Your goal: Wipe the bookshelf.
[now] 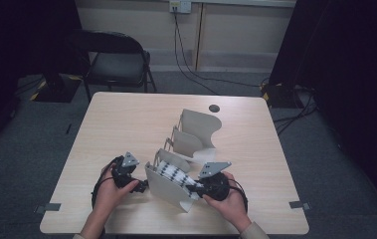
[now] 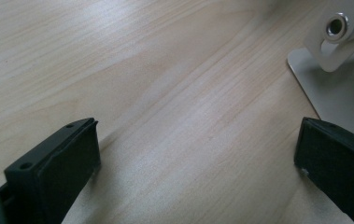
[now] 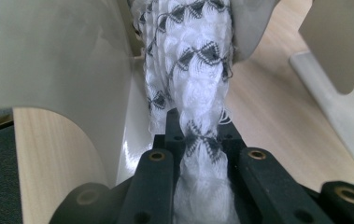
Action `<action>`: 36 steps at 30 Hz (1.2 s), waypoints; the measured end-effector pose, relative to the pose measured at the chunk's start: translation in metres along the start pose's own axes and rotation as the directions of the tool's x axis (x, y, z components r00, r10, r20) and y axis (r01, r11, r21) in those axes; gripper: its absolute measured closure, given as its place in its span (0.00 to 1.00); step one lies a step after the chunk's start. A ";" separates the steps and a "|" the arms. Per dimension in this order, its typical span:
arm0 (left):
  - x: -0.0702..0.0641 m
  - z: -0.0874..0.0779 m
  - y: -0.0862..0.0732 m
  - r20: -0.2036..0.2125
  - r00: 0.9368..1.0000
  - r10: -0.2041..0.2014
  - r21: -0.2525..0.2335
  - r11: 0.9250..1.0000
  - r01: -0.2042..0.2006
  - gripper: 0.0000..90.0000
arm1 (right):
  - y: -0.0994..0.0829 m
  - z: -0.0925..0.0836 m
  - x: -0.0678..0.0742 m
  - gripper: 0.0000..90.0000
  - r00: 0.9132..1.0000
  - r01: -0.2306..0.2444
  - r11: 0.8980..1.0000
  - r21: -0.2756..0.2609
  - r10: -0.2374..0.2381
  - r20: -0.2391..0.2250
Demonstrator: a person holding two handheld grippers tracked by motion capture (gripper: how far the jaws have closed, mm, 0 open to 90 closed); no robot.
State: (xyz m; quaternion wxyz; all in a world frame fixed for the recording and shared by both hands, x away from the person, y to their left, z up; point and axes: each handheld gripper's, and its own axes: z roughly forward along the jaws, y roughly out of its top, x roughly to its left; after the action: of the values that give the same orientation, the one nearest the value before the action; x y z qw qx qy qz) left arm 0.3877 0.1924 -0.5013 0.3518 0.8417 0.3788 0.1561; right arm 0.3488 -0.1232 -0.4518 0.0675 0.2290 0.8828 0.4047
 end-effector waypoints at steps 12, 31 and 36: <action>0.000 0.000 0.000 0.001 1.000 0.001 -0.001 1.000 -0.001 0.00 | -0.020 0.017 0.002 0.89 1.000 -0.015 0.999 0.043 0.016 -0.023; 0.000 0.000 0.000 -0.001 1.000 0.001 -0.002 1.000 -0.001 0.00 | 0.012 -0.027 0.015 0.90 0.999 0.049 0.997 -0.064 -0.050 -0.018; 0.000 0.000 0.000 -0.001 1.000 0.000 -0.002 1.000 0.000 0.00 | 0.029 -0.037 0.018 0.90 0.997 0.068 0.991 -0.114 -0.071 -0.021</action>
State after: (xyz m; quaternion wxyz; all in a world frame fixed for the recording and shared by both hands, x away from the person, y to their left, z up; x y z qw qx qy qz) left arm 0.3878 0.1925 -0.5013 0.3522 0.8414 0.3787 0.1569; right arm 0.3312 -0.1241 -0.4045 0.0832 0.1889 0.8666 0.4544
